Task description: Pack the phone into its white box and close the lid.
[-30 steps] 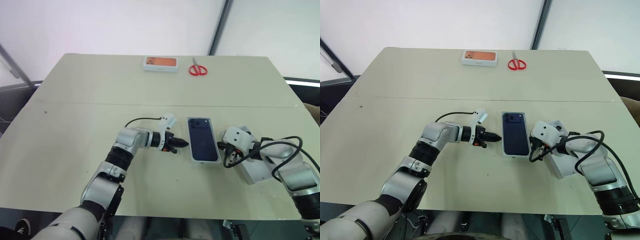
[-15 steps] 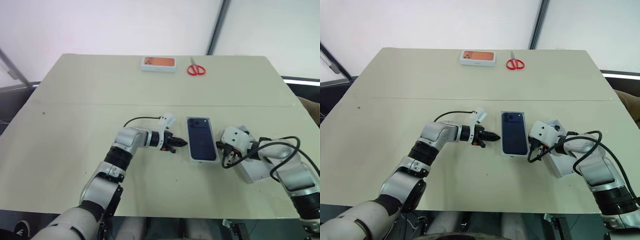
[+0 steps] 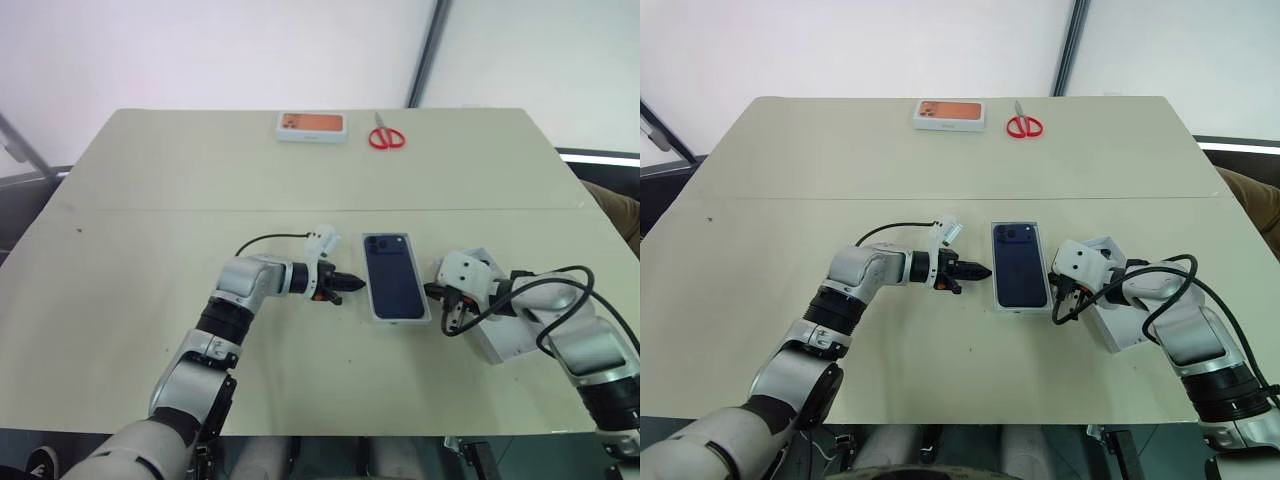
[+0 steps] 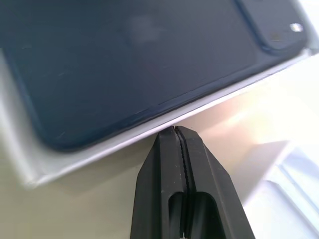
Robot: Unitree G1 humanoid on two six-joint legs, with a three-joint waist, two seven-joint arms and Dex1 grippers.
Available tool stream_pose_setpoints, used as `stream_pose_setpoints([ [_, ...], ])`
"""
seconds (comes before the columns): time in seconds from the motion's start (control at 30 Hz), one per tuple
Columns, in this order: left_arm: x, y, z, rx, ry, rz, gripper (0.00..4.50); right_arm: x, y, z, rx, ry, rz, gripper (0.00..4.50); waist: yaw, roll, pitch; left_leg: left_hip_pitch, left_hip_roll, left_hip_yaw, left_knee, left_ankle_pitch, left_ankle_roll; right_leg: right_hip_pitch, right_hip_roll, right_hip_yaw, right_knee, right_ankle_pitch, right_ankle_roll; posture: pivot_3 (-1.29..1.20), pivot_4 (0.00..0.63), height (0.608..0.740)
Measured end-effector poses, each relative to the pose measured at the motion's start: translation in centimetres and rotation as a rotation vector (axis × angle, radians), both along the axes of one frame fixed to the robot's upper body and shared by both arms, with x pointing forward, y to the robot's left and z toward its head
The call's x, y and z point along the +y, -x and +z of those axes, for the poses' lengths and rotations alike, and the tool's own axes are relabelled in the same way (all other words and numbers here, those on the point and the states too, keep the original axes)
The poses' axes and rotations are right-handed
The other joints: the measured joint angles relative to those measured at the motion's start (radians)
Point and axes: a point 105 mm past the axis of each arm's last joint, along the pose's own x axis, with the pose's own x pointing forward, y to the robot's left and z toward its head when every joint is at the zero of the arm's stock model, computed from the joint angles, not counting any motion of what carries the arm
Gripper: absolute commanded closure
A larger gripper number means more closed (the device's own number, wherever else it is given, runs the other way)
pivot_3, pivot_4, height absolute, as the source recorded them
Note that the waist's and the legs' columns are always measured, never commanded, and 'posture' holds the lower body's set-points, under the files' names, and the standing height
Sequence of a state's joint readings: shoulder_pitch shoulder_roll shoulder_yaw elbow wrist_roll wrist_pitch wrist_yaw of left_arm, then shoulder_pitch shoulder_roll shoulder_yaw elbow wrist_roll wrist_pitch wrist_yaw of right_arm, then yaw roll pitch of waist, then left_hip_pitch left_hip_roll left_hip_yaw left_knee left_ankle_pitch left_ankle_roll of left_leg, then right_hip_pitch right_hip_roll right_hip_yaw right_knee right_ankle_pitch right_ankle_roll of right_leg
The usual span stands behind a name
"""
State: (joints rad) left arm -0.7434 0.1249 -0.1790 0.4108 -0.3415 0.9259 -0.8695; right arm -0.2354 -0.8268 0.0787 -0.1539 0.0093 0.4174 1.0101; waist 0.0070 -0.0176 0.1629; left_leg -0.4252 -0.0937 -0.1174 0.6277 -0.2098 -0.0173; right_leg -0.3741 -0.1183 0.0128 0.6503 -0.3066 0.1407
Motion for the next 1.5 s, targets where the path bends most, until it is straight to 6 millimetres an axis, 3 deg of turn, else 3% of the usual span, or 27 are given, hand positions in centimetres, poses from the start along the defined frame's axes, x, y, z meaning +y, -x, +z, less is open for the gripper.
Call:
stream_pose_setpoints([
  [0.3,-0.1,0.0,0.1,-0.001,0.006,-0.010,4.48,-0.1,-0.3,0.2,0.000,0.002,-0.015,4.50,0.002,0.000,0.000,0.000,0.000,0.000,0.000,0.000,0.000,0.000,0.000,0.000,0.000,0.000,0.000,0.00,0.150,0.740],
  [0.63,0.8,-0.3,0.2,-0.023,-0.010,0.006,4.48,-0.9,-2.0,0.9,-0.103,0.042,-0.047,4.50,0.003,0.000,0.000,0.000,0.000,0.000,0.000,0.000,0.000,-0.001,0.000,0.000,0.000,0.000,0.000,0.00,0.150,0.740],
  [0.87,1.1,0.1,0.3,-0.034,-0.011,0.016,4.48,-2.9,-4.2,1.2,-0.187,0.130,-0.135,4.50,0.003,0.001,0.000,0.000,0.000,0.001,0.000,0.000,0.000,-0.001,0.000,0.001,0.000,0.000,0.000,0.00,0.150,0.740],
  [1.13,2.5,0.4,1.1,-0.059,0.017,0.026,4.48,-3.1,-4.4,1.2,-0.169,0.111,-0.137,4.50,0.000,0.001,0.001,0.000,0.000,0.001,0.000,0.000,0.000,-0.001,0.000,0.001,0.000,0.000,0.000,0.00,0.150,0.740],
  [1.3,4.9,-0.4,2.4,-0.114,0.061,0.070,4.48,-2.4,-4.1,2.8,-0.130,-0.056,-0.186,4.50,-0.001,0.003,0.001,0.000,0.000,0.001,0.000,0.000,0.000,-0.001,0.000,0.001,0.000,0.000,0.000,0.00,0.150,0.740],
  [1.5,8.3,-1.5,4.0,-0.218,0.049,0.119,1.69,-2.1,-2.9,4.7,-0.070,-0.200,-0.253,1.66,0.002,0.003,0.002,-0.001,0.000,0.001,-0.001,0.000,0.000,-0.002,0.000,0.001,0.000,0.000,0.000,0.00,0.150,0.740],
])
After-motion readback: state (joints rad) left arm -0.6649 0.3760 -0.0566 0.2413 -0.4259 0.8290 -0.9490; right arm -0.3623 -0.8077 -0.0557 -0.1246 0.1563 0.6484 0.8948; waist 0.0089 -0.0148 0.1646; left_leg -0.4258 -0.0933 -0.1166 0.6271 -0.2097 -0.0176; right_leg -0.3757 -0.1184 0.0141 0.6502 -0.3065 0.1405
